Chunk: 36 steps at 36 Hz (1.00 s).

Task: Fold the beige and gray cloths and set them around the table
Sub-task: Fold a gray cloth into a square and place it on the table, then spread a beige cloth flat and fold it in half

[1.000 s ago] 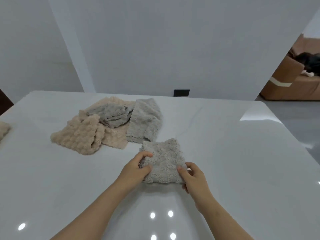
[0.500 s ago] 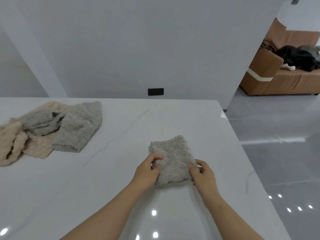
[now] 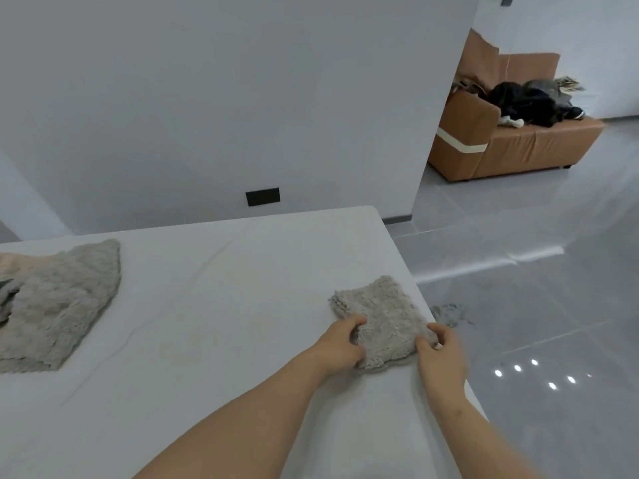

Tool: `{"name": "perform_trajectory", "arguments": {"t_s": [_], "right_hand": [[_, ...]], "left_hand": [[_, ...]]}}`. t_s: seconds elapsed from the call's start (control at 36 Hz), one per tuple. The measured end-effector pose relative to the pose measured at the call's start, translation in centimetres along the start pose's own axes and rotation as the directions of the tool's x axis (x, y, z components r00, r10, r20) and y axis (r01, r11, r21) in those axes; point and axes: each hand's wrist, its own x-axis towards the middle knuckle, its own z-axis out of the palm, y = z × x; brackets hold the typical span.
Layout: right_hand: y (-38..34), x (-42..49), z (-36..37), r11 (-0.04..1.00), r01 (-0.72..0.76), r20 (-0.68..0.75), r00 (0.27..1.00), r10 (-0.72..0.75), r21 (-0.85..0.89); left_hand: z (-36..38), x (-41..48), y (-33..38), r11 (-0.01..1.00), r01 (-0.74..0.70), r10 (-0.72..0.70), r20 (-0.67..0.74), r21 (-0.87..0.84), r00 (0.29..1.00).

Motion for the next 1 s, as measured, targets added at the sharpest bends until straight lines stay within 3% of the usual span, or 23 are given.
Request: {"name": "perform_trajectory", "arguments": {"t_s": [0.22,0.36,0.58,0.75,1.0], "right_hand": [[0.0,0.9,-0.4,0.995,-0.022,0.004,1.0,0.022,-0.102],[-0.7,0.2,0.1,0.953,0.06,-0.035,0.997,-0.074,-0.295],[-4.2,-3.3,4.1,0.924,0.29,0.209,0.948,-0.242,-0.248],[-5.6,-8.0,9.9,0.849,0.463,0.432,0.84,-0.328,-0.256],[-8.3,-19.4,22.1,0.698,0.662,0.683,0.644,-0.344,-0.273]], "left_hand": [[1.0,1.0,1.0,1.0,-0.013,0.015,0.102,-0.019,0.995],[0.0,0.5,0.4,0.958,-0.082,0.107,-0.077,0.275,0.991],[-4.4,-3.7,-2.8,0.89,0.018,0.152,-0.333,0.456,0.931],[-9.7,-9.1,-7.7,0.86,0.123,0.178,-0.518,0.495,0.837],[-19.3,-19.4,-18.6,0.797,0.291,0.181,-0.67,0.528,0.72]]}}
